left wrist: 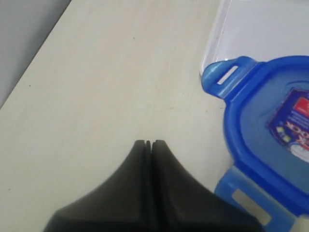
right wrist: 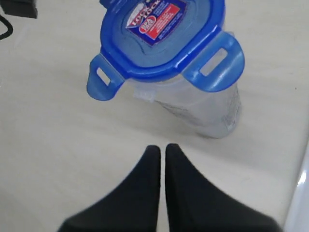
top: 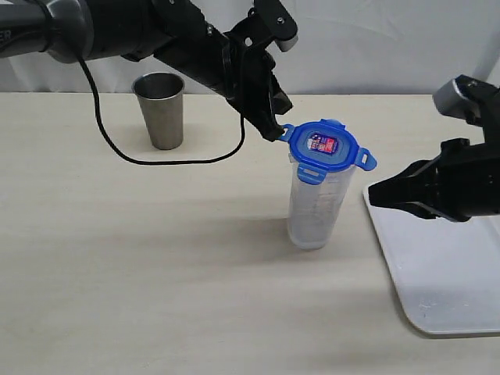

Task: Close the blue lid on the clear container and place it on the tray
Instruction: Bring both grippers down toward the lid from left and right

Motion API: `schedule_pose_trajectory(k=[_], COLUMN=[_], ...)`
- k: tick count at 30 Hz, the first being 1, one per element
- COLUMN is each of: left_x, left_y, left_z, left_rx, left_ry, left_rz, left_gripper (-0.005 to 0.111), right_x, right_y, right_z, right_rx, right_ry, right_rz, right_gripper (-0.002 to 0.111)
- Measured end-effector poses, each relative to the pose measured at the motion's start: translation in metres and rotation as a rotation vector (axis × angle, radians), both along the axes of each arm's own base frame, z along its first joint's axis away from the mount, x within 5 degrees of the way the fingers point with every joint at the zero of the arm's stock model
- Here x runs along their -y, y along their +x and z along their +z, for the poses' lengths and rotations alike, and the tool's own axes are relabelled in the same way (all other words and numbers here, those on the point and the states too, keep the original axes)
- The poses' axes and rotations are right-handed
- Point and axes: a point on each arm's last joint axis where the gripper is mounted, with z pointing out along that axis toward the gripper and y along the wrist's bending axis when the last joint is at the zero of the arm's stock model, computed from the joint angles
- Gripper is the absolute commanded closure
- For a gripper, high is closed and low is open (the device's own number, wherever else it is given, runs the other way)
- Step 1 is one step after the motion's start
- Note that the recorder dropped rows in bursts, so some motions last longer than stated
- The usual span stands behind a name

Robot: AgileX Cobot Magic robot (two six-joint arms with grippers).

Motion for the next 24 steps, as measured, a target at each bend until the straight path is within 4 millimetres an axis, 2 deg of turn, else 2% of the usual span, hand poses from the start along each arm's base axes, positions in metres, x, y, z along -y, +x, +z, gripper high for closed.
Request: schedule_pose_trajectory(k=[4, 16, 24], left_x=[0.000, 0.001, 0.001], left_y=[-0.002, -0.007, -0.008], left_z=[-0.001, -0.003, -0.004], left_rx=[-0.020, -0.061, -0.076], left_ry=[0.004, 0.018, 0.021], left_rz=[-0.018, -0.051, -0.063], left_gripper=[0.107, 0.107, 0.107], right_x=[-0.002, 0.007, 0.007], right_y=[0.007, 0.020, 0.020], right_z=[-0.008, -0.010, -0.009], right_rx=[0.003, 0.091, 0.090], right_ry=[0.016, -0.057, -0.051], right_rz=[0.025, -0.084, -0.086], right_gripper=[0.104, 0.104, 0.104])
